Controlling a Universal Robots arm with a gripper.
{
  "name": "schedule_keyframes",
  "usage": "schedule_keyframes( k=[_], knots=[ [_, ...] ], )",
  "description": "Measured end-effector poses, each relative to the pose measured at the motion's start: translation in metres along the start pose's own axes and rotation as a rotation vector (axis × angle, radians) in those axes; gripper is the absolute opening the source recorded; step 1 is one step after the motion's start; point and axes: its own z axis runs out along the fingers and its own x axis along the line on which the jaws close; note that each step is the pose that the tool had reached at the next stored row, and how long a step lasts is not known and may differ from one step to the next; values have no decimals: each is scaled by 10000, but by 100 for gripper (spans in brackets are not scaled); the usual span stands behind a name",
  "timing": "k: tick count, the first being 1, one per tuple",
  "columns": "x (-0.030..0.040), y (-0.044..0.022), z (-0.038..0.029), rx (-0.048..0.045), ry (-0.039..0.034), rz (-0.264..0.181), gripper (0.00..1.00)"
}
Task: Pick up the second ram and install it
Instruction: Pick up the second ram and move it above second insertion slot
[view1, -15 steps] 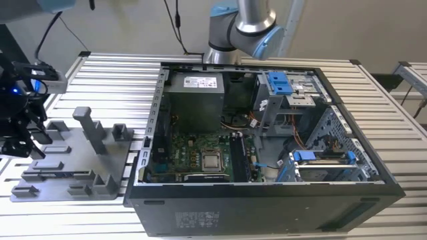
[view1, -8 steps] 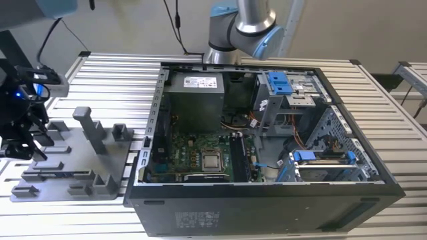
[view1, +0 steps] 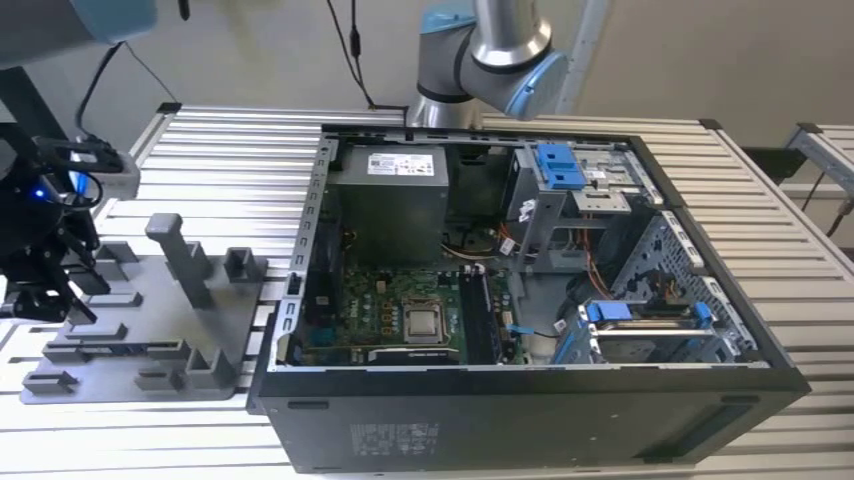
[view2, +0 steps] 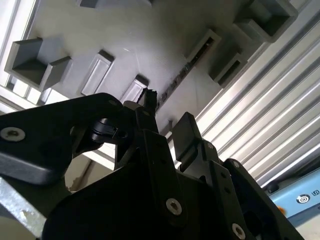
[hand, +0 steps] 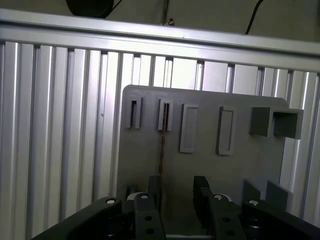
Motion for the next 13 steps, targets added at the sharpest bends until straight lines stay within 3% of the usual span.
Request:
schedule_keyframes(
  k=[13],
  knots=[
    [2,0,34,3,-2,0,42]
  ],
)
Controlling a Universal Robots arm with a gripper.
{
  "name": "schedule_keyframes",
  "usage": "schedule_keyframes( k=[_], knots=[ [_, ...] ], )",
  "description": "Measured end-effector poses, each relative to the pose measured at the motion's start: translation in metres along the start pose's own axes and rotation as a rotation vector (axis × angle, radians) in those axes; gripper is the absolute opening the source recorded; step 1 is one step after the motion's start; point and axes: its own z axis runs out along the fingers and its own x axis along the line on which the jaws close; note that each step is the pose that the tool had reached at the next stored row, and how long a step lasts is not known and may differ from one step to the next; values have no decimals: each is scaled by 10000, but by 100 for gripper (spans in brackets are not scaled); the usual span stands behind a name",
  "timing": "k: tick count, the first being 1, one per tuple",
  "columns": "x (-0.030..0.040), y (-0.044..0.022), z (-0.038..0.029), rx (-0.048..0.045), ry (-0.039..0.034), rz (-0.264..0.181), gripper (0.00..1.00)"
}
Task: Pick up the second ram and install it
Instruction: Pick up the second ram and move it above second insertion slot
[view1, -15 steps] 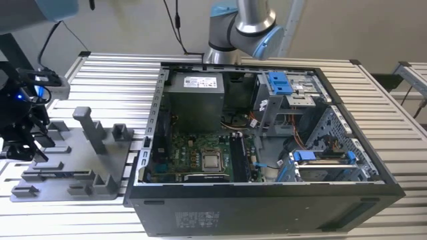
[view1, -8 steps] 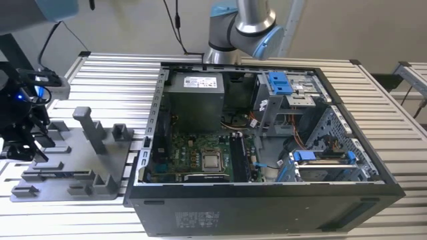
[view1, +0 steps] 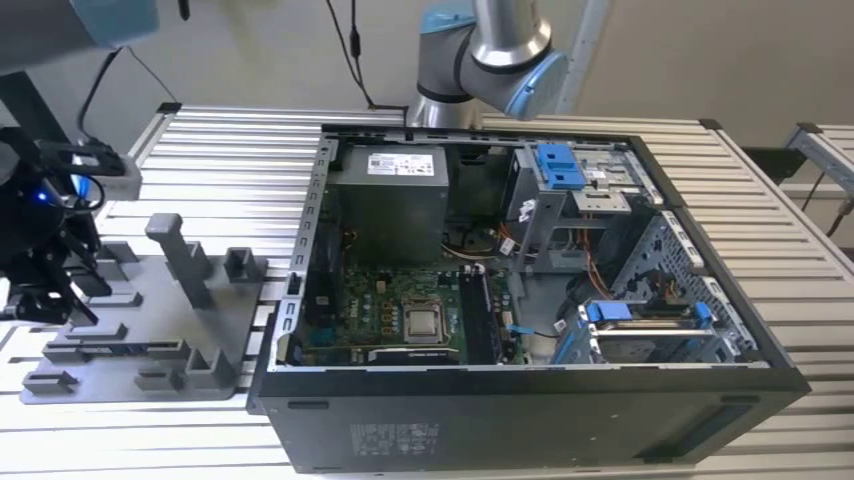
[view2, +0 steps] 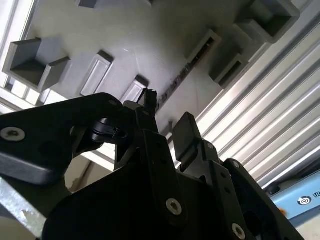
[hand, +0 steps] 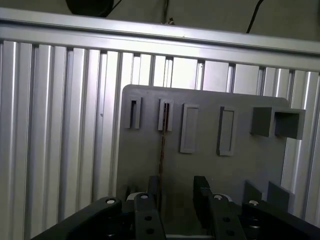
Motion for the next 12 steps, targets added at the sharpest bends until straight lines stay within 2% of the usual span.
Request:
schedule_keyframes(
  k=[12],
  knots=[
    [4,0,65,3,-3,-7,42]
  ],
)
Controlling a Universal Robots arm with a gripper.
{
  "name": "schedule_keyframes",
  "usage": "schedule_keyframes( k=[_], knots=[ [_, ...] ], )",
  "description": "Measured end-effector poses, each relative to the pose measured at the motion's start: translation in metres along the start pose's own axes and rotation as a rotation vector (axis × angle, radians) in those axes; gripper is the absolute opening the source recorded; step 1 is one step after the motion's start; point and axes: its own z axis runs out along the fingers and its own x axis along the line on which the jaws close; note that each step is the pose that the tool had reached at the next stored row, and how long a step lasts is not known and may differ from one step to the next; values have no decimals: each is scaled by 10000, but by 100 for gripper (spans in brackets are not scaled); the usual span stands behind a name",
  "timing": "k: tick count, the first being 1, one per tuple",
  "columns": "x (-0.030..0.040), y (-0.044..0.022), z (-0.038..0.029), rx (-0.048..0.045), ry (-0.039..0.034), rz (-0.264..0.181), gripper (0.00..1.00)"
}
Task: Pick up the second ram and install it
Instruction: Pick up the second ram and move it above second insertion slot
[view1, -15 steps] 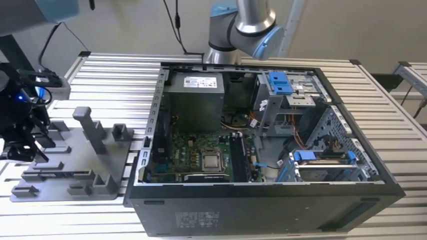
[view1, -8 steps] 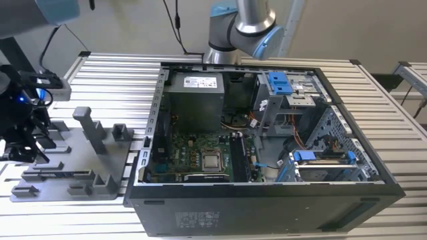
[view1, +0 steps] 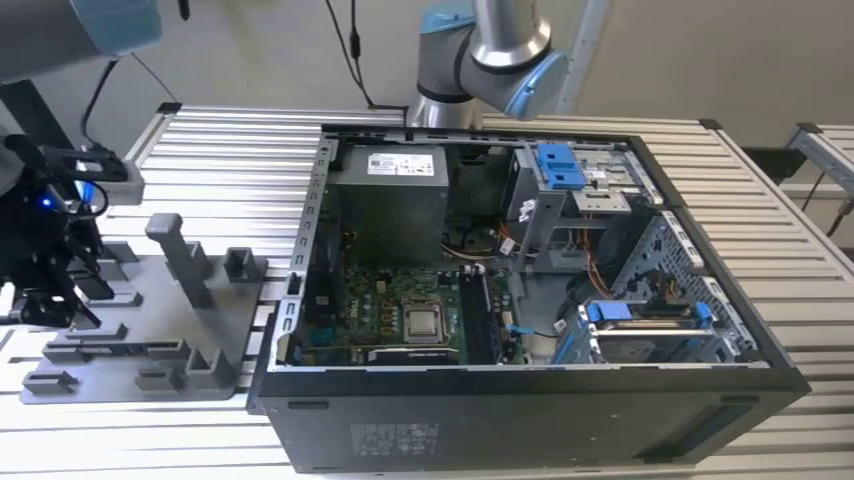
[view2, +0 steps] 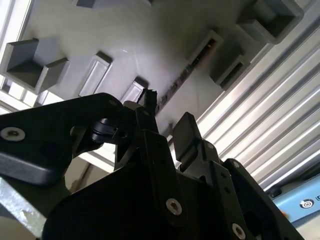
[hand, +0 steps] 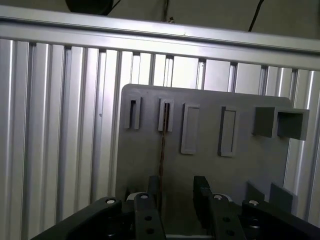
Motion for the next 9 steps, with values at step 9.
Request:
schedule_keyframes(
  k=[9],
  knots=[
    [8,3,114,-8,-75,-144,42]
  ],
)
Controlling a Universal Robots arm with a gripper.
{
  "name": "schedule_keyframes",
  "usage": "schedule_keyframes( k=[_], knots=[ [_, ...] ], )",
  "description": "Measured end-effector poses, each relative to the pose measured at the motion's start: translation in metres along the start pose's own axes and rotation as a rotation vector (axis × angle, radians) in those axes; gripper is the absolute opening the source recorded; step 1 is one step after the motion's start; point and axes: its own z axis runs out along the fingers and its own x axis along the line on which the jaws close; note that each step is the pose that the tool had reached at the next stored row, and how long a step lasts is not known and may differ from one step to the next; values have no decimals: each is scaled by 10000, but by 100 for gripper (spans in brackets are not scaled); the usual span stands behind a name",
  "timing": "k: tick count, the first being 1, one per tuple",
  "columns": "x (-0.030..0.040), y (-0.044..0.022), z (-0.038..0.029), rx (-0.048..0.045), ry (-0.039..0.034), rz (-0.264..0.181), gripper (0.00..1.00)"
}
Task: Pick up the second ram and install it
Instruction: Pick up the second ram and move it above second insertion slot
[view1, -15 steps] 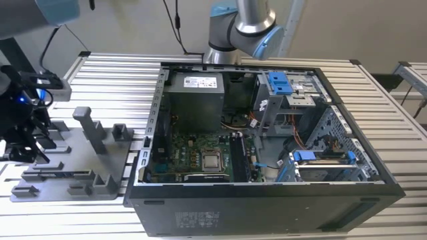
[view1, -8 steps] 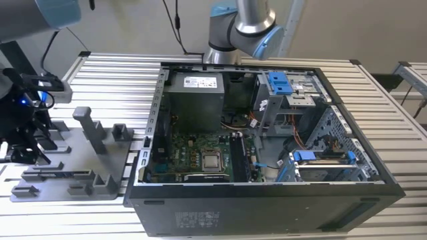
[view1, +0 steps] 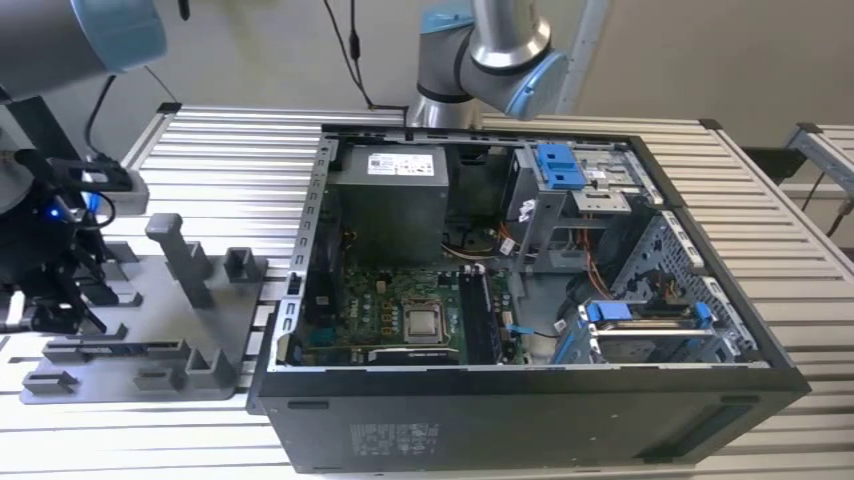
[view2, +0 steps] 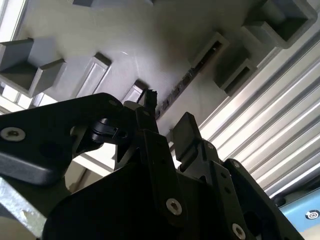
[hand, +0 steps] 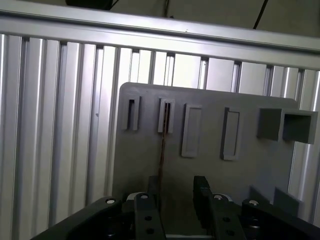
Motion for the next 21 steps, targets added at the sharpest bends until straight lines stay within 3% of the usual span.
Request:
schedule_keyframes(
  k=[14,21],
  knots=[
    [12,56,190,-14,-39,-220,42],
    [60,59,276,-27,-39,-394,42]
  ],
)
